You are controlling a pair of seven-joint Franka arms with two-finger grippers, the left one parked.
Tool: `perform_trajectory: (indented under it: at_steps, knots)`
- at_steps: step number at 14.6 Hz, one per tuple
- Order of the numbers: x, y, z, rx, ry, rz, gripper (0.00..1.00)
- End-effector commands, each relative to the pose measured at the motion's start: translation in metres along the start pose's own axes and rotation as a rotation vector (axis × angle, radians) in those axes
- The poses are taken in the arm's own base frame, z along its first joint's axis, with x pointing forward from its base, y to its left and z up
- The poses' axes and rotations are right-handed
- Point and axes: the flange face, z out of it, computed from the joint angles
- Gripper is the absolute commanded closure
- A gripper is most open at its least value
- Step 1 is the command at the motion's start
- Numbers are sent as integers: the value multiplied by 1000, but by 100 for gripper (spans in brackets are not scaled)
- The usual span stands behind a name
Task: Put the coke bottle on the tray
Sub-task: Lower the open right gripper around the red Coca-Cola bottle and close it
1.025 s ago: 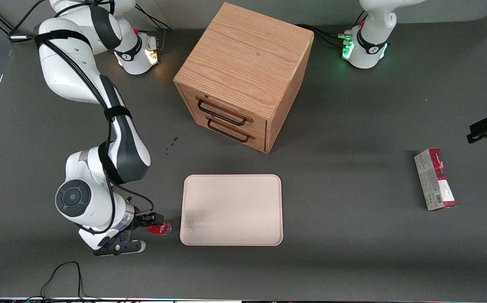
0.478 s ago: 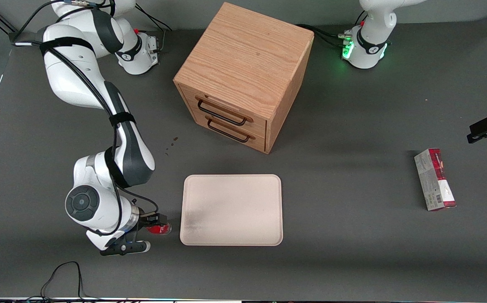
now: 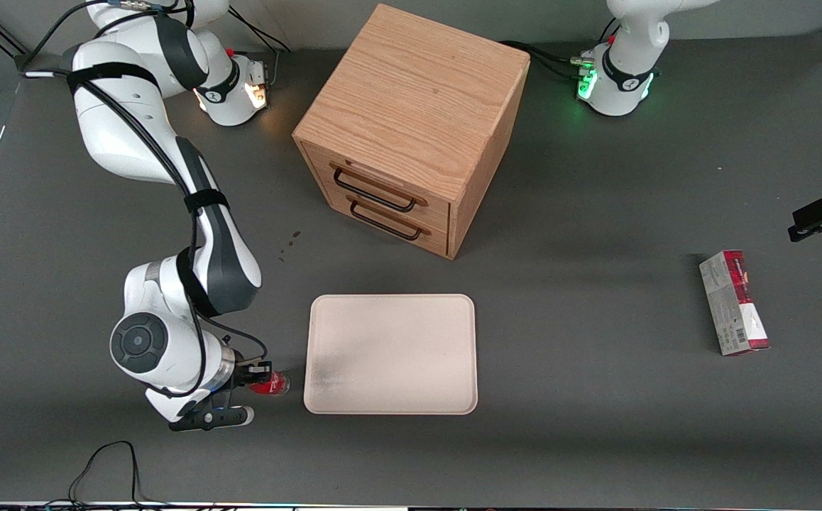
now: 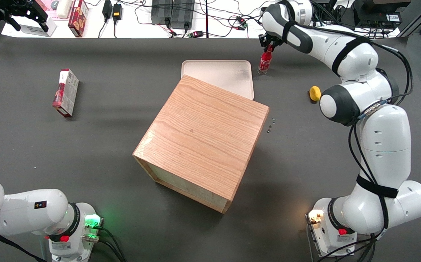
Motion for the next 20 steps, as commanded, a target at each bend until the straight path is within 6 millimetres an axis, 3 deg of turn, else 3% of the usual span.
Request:
perform_trajectory:
  at_steps: [1, 5, 9, 12, 15, 18, 20]
  knots:
    - [0, 0, -4, 13, -4, -1, 97]
    - [-6, 4, -15, -10, -53, -21, 100]
    - [-17, 12, -103, -14, -35, -34, 100]
    - [-39, 16, -181, -10, -27, -39, 100]
    - [-67, 17, -243, -4, -32, -45, 100]
    - [-91, 12, -288, 3, -22, -58, 100]
    - [-97, -7, -297, 27, -11, -94, 100]
